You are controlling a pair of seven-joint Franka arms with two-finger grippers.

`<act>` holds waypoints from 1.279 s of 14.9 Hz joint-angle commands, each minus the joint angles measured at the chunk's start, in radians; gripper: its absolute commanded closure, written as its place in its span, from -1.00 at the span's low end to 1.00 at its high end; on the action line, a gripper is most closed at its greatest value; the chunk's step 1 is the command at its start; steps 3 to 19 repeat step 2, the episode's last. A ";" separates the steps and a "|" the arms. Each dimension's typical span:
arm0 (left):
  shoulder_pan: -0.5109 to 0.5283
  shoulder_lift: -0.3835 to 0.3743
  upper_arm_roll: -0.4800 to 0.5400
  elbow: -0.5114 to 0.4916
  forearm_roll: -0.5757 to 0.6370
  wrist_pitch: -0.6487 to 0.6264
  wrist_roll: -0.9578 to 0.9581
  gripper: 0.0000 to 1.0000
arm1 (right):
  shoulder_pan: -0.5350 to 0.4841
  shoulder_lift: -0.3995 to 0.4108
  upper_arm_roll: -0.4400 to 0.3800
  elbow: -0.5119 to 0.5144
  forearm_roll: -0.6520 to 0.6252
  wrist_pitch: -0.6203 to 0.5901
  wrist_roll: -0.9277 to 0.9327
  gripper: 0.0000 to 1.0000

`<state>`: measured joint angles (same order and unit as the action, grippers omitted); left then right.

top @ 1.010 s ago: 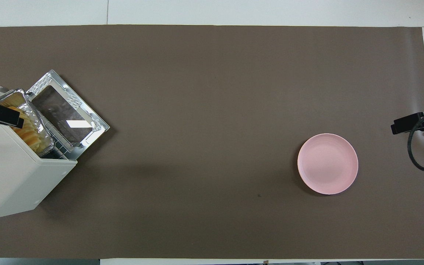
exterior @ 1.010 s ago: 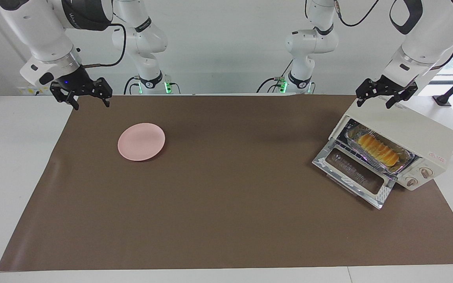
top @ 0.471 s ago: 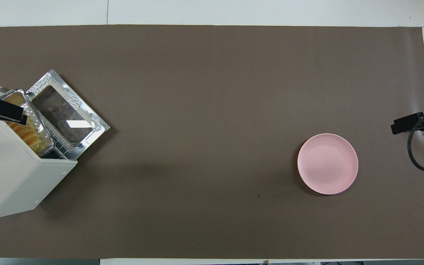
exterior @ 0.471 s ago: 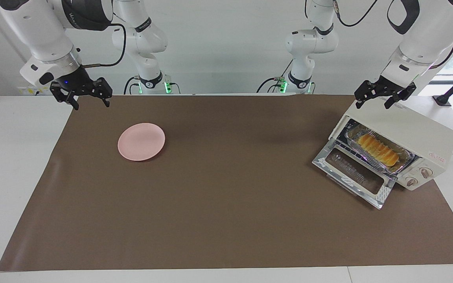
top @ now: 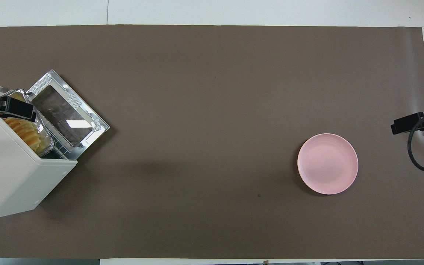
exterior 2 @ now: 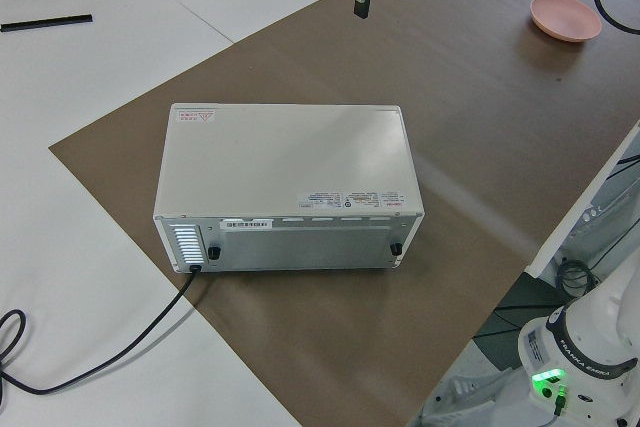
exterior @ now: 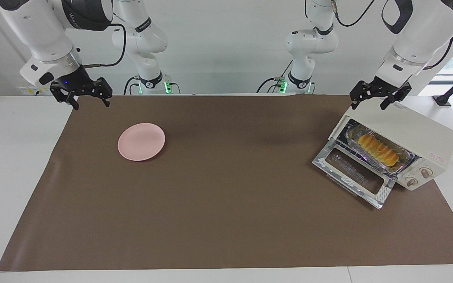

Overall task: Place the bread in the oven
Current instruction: 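Open the left gripper and draw it back from the oven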

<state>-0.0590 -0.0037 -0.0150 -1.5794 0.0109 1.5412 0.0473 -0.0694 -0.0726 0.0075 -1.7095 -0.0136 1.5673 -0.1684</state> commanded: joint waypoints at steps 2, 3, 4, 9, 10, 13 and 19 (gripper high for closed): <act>-0.007 0.001 0.006 -0.007 -0.008 0.048 -0.007 -1.00 | -0.013 -0.015 0.008 -0.013 0.017 -0.001 0.012 -1.00; -0.007 0.001 0.006 -0.007 -0.008 0.048 -0.007 -1.00 | -0.013 -0.015 0.008 -0.013 0.017 -0.001 0.012 -1.00; -0.007 0.001 0.006 -0.007 -0.008 0.048 -0.007 -1.00 | -0.013 -0.015 0.008 -0.013 0.017 -0.001 0.012 -1.00; -0.007 0.001 0.006 -0.007 -0.008 0.048 -0.007 -1.00 | -0.013 -0.015 0.008 -0.013 0.017 -0.001 0.012 -1.00; -0.007 0.001 0.006 -0.007 -0.008 0.048 -0.007 -1.00 | -0.013 -0.015 0.008 -0.013 0.017 -0.001 0.012 -1.00; -0.007 0.001 0.006 -0.007 -0.008 0.048 -0.007 -1.00 | -0.013 -0.015 0.008 -0.013 0.017 -0.001 0.012 -1.00; -0.007 0.001 0.006 -0.007 -0.008 0.048 -0.007 -1.00 | -0.013 -0.015 0.008 -0.013 0.017 -0.001 0.012 -1.00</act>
